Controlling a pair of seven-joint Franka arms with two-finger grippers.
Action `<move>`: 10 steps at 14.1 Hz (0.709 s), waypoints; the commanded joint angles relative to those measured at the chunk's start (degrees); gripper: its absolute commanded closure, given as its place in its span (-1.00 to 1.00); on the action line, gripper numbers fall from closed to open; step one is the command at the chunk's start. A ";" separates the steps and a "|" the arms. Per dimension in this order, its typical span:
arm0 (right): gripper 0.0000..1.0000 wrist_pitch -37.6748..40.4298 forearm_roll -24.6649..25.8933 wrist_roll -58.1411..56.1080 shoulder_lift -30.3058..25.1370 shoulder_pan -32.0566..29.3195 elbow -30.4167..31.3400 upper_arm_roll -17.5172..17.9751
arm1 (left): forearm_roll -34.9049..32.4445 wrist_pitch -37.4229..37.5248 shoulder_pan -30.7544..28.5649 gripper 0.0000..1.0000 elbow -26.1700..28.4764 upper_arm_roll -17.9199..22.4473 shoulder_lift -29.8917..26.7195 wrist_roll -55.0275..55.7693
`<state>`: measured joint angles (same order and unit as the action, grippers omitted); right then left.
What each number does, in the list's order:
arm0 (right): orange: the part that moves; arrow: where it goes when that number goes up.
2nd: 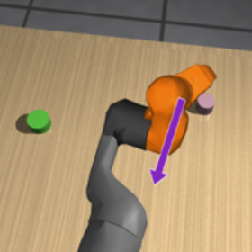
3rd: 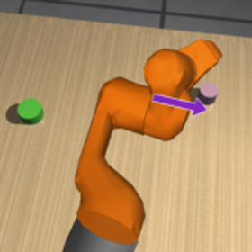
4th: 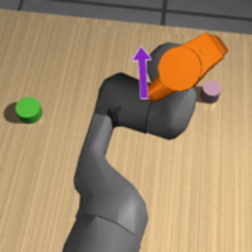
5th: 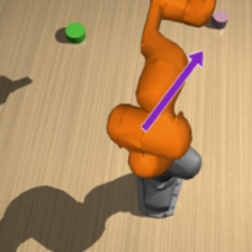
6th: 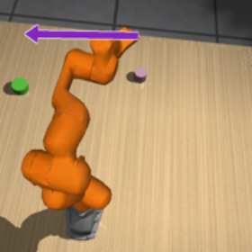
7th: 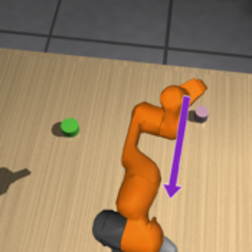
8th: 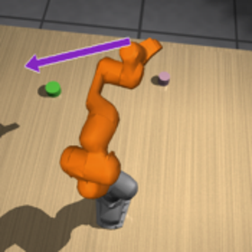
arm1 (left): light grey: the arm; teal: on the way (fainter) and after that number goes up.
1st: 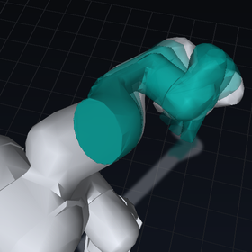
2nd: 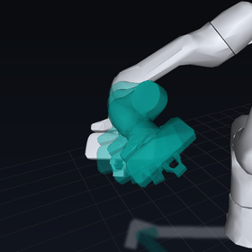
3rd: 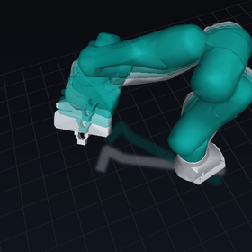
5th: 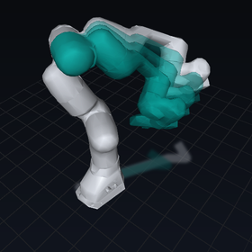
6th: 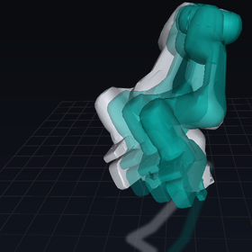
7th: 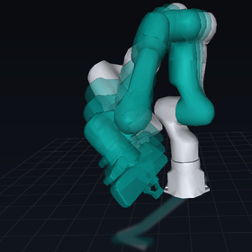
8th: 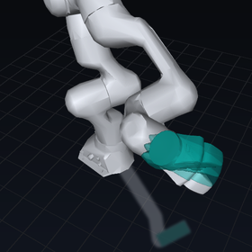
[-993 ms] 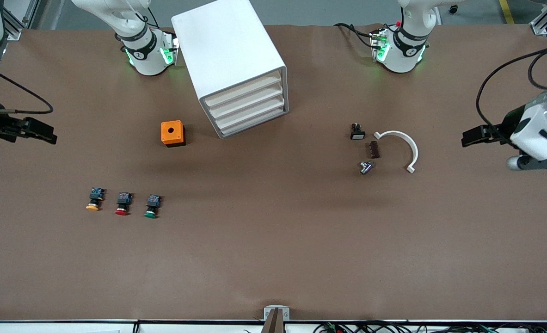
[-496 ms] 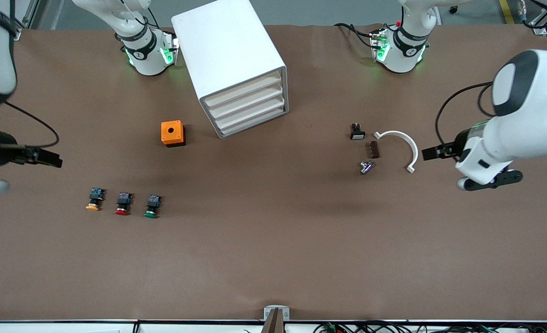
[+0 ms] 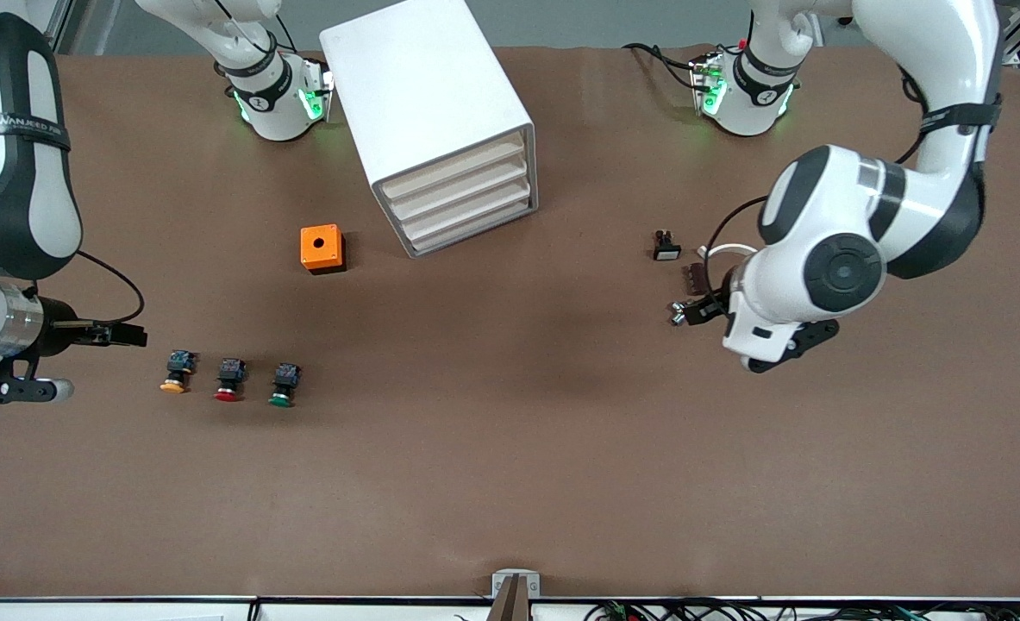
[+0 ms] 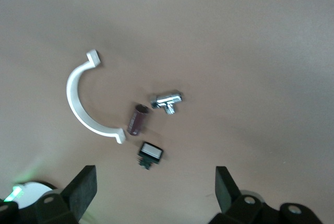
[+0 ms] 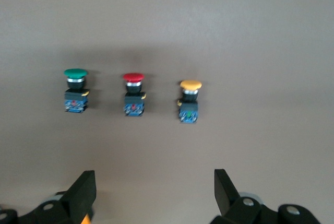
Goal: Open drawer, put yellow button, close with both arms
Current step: 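Grasp the drawer handle with the left gripper while the right gripper grasps yellow button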
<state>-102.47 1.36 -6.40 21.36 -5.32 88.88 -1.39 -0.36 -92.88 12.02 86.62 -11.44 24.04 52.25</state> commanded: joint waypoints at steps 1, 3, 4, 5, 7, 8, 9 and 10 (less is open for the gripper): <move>-1.00 -6.84 -0.22 -4.58 -1.32 -4.25 4.10 0.86 | 0.27 0.25 3.61 -1.00 -3.29 0.27 3.02 8.45; -1.00 -13.43 -0.14 -4.67 -0.97 -4.78 8.22 0.78 | 0.71 0.16 6.33 -1.00 -4.61 0.19 4.78 15.92; -1.00 -16.68 0.13 -4.67 -0.97 -5.13 10.50 0.69 | 0.80 0.16 7.48 -1.00 -5.05 0.19 5.66 20.22; -1.00 -18.98 0.13 -4.67 -0.88 -5.14 11.92 0.69 | 0.97 0.16 8.53 -1.00 -5.06 0.10 6.28 23.83; -1.00 -22.85 0.22 -4.67 -0.35 -5.05 14.99 0.69 | 4.38 0.16 10.38 -1.00 -5.06 0.19 7.68 32.17; -1.00 -25.04 0.22 -4.67 -0.26 -5.05 16.57 0.69 | 7.10 0.16 10.74 -1.00 -5.06 0.10 8.56 37.44; -1.00 -28.37 0.22 -4.67 -0.17 -5.05 18.68 0.69 | 9.56 0.16 11.44 -1.00 -5.06 0.10 9.18 42.01; -1.00 -31.54 0.22 -4.67 -0.09 -5.05 20.35 0.69 | 11.50 0.16 11.70 -1.00 -5.06 0.19 10.06 46.32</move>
<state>-129.18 1.34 -10.54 21.81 -9.84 105.58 -1.25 7.69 -93.15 23.11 83.32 -11.57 31.99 91.42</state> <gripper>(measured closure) 0.000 0.000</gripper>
